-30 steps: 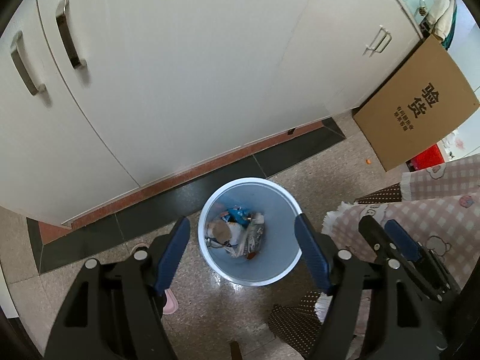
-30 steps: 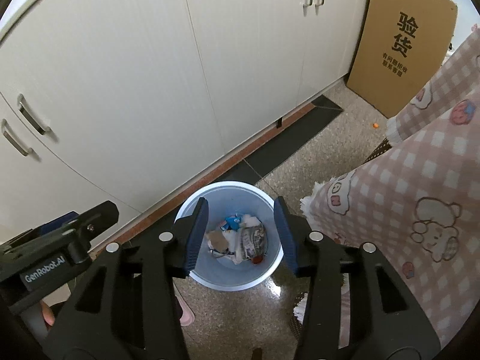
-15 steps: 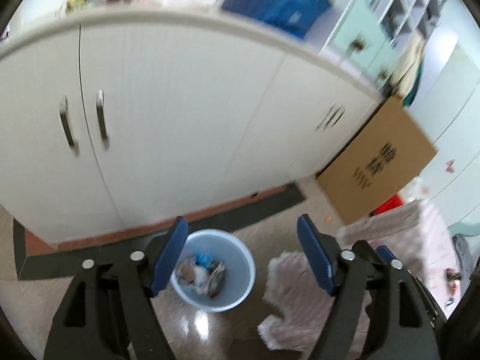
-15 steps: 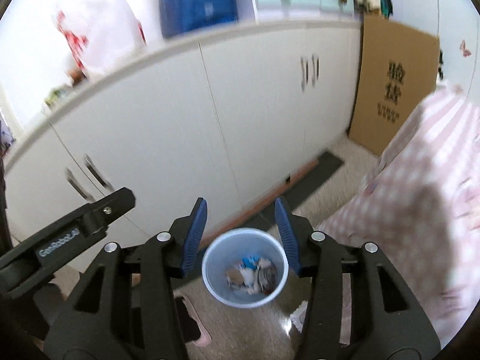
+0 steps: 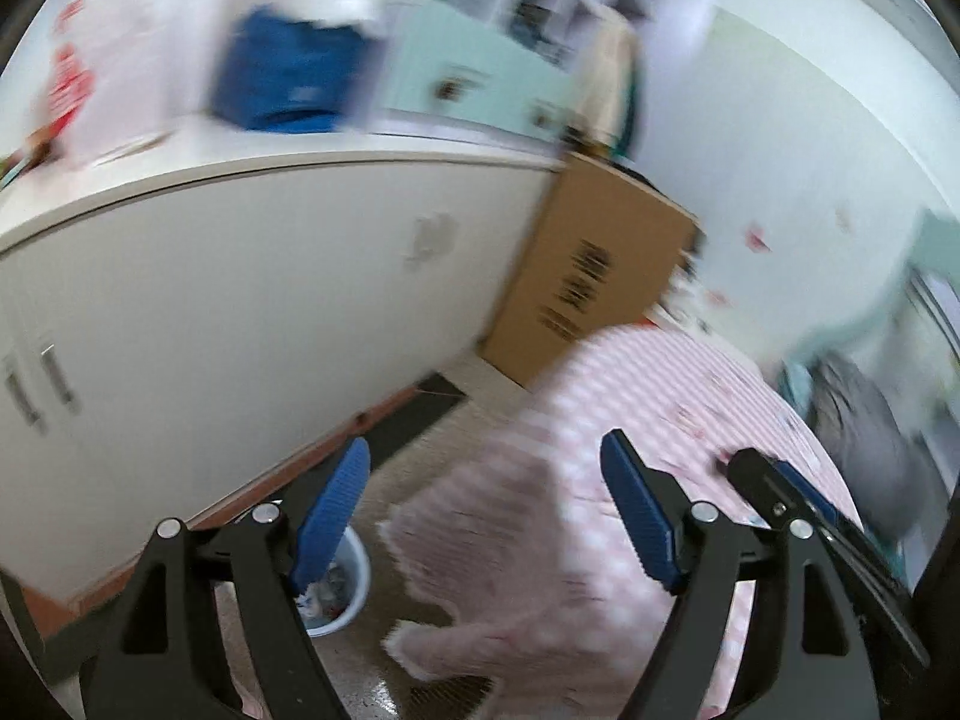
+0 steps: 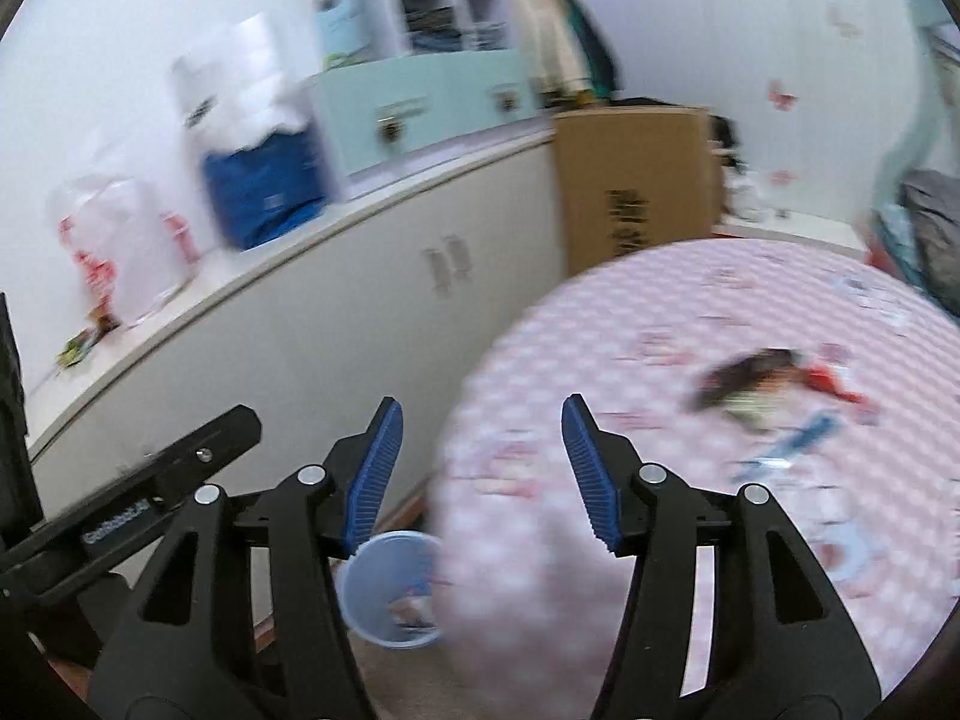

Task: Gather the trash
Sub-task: 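Move both tools back over the table toward the remaining wrappers, then grasp the blue strip with the left tool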

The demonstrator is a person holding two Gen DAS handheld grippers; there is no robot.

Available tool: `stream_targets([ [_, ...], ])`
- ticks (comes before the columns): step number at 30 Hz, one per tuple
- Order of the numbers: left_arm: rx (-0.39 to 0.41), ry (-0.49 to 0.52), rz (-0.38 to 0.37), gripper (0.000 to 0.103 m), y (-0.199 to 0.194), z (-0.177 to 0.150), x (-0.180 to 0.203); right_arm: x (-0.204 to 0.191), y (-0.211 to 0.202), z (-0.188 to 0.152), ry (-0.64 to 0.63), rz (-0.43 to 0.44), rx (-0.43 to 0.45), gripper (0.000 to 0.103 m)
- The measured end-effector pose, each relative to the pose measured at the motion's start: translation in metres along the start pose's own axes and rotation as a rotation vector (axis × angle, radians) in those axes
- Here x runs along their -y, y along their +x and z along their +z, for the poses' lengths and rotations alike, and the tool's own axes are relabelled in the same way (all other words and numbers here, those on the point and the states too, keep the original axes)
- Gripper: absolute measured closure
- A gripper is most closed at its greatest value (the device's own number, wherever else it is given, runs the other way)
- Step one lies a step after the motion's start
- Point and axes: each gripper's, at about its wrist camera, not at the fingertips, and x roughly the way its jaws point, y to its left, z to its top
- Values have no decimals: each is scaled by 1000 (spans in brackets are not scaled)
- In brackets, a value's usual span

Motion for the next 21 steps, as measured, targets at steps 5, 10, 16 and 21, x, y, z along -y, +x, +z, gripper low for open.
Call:
stream_targets([
  [5,-74,160,-90,25,27,-16,82,79,-24,-12,75,-122,-4,45],
  [10,-153,305,-170,25,61,-38,149,148,-36,-21,166,-213,-22,44],
  [16,-191,435,-193,25,94,-61,199,199,-39,-28,226,-258,-51,40],
  [21,-237,554,-189,25,119,-78,232,221,-37,-32,265,-240,-77,39],
])
